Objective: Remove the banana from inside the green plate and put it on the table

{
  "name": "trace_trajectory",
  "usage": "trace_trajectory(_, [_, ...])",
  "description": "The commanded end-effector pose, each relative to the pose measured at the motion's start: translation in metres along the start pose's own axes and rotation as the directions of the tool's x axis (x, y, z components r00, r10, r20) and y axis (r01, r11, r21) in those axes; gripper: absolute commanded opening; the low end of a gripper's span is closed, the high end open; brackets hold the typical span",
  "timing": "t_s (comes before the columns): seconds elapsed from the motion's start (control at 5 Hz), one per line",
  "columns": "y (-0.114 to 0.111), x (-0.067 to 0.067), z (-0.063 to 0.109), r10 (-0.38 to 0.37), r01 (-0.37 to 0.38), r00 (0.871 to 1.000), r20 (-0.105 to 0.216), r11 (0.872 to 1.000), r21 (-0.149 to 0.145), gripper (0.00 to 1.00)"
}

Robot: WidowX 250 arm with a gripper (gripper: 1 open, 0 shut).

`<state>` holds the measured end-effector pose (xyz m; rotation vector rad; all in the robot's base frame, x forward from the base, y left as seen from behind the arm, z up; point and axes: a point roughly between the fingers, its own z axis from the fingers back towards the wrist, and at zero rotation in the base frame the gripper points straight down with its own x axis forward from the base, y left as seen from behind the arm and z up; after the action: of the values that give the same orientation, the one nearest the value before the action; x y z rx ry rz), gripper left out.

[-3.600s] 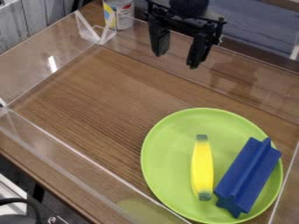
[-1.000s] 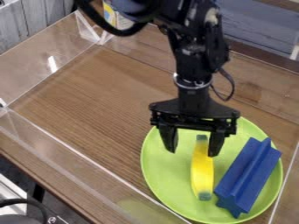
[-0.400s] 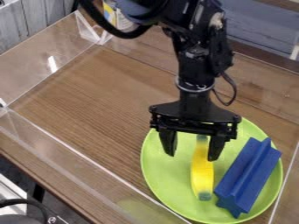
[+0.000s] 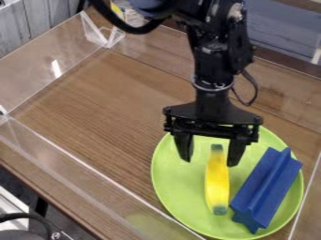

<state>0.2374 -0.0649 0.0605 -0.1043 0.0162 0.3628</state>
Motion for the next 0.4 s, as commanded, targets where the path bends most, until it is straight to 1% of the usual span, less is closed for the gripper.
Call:
trace_trajectory(0.0, [-0.0070, 0.0051, 0.0111, -0.011, 0.013, 0.998, 0.057, 0.999, -0.032, 1.00])
trace_trajectory(0.2, [-0.0057, 0.0036, 0.0064, -0.014, 0.015, 0.999, 0.052, 1.000, -0.022, 1.00])
